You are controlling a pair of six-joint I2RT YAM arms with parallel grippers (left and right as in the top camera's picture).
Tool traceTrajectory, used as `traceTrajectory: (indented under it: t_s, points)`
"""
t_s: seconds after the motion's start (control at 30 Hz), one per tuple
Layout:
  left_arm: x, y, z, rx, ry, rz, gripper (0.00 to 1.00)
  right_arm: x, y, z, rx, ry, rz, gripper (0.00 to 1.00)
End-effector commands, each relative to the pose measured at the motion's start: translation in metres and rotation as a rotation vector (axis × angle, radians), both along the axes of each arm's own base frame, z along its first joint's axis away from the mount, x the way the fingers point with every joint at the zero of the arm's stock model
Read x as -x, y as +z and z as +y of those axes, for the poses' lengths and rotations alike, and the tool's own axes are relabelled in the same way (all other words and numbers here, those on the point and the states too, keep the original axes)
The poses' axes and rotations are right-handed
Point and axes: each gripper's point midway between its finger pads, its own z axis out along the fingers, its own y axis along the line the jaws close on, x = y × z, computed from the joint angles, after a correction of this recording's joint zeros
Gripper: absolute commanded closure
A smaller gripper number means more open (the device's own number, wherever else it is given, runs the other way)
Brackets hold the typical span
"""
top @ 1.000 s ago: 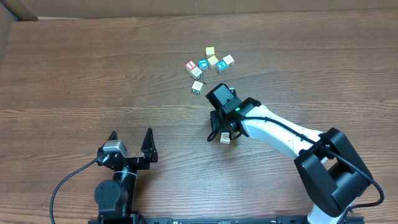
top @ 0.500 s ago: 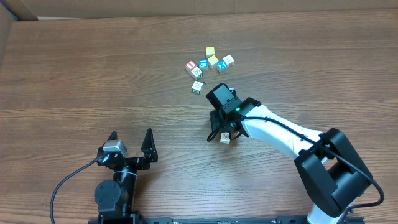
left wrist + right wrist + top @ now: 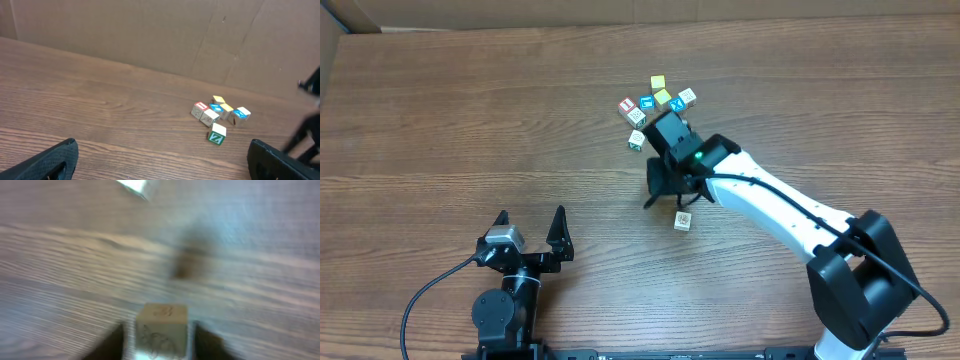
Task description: Flip 3 blocks
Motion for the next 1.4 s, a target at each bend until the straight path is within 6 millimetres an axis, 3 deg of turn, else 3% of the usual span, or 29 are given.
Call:
traceTrajectory:
  t_s: [0.0, 0.3, 0.53, 0.7, 0.83, 0.93, 0.97, 1.1, 1.23, 1.37]
  points:
    - [0.0, 0.0, -0.001, -0.02, -0.005, -0.003, 0.0, -0.001, 0.017, 0.007, -0.036, 0.009, -0.023, 0.18]
    - [0.0, 0.0, -0.001, -0.02, -0.004, -0.003, 0.0, 0.0, 0.007, 0.005, -0.035, 0.008, -0.025, 0.14]
    - [0.0, 0.0, -0.001, -0.02, -0.005, -0.003, 0.0, -0.016, -0.011, 0.016, -0.101, 0.005, -0.12, 0.13]
    - [0.0, 0.0, -0.001, -0.02, -0.004, -0.003, 0.0, -0.037, -0.034, 0.033, -0.132, 0.055, -0.203, 0.12]
    - [0.0, 0.0, -0.001, -0.02, -0.004, -0.003, 0.0, -0.044, -0.068, 0.04, -0.125, 0.061, -0.197, 0.12]
    - [0.0, 0.0, -0.001, -0.02, -0.005, -0.003, 0.0, -0.043, -0.082, 0.038, -0.109, 0.061, -0.177, 0.2]
    - [0.0, 0.0, -0.001, -0.02, -0.005, -0.004, 0.0, -0.042, -0.082, 0.038, -0.107, 0.062, -0.176, 0.27]
    - [0.0, 0.0, -0.001, -0.02, -0.005, -0.004, 0.0, -0.043, -0.069, 0.039, -0.104, 0.061, -0.171, 0.64]
    - [0.0, 0.0, -0.001, -0.02, -0.005, -0.003, 0.0, -0.043, -0.021, 0.038, -0.104, 0.06, -0.17, 0.94]
    - [0.0, 0.0, -0.001, -0.02, -0.005, -0.003, 0.0, -0.03, 0.047, 0.042, -0.146, 0.084, -0.176, 0.95]
